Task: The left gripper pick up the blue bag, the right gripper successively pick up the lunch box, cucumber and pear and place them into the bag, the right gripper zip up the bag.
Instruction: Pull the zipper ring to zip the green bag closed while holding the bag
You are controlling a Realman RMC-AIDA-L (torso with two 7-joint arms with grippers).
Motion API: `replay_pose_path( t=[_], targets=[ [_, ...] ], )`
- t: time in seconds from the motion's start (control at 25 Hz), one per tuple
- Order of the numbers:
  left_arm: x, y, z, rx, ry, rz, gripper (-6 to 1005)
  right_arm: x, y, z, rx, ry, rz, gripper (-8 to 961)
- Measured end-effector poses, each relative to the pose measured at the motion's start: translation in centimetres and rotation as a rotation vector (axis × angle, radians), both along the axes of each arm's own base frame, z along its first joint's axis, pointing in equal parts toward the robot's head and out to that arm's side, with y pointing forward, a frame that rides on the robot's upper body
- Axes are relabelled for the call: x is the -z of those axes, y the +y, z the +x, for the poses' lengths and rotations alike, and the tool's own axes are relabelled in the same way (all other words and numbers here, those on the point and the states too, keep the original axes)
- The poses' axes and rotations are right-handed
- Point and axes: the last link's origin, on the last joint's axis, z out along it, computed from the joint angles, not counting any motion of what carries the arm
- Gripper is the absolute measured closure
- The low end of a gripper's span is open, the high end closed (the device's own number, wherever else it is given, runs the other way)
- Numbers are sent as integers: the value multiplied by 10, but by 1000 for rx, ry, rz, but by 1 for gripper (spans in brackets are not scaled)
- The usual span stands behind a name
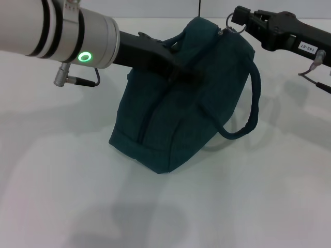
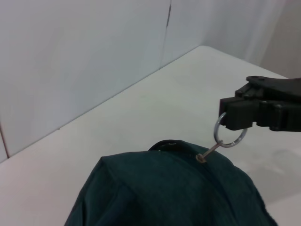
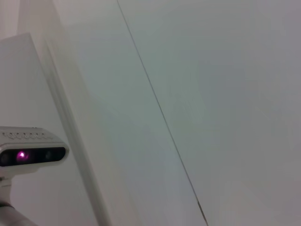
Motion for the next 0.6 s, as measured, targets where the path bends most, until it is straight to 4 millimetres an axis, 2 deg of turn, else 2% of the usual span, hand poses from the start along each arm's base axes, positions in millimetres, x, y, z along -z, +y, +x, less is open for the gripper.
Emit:
replay_pose_path(
  t=[0.2, 0.56, 0.6],
  targets=[
    [3, 2, -6, 10, 4, 15, 218, 2, 0, 4, 18, 1, -7, 906],
    [6, 2, -6, 24, 4, 13, 676, 1, 0, 10, 54, 31, -7, 905],
    [6, 1, -6, 27, 6, 12, 685, 1, 0, 11, 60, 36, -7, 904]
  ],
)
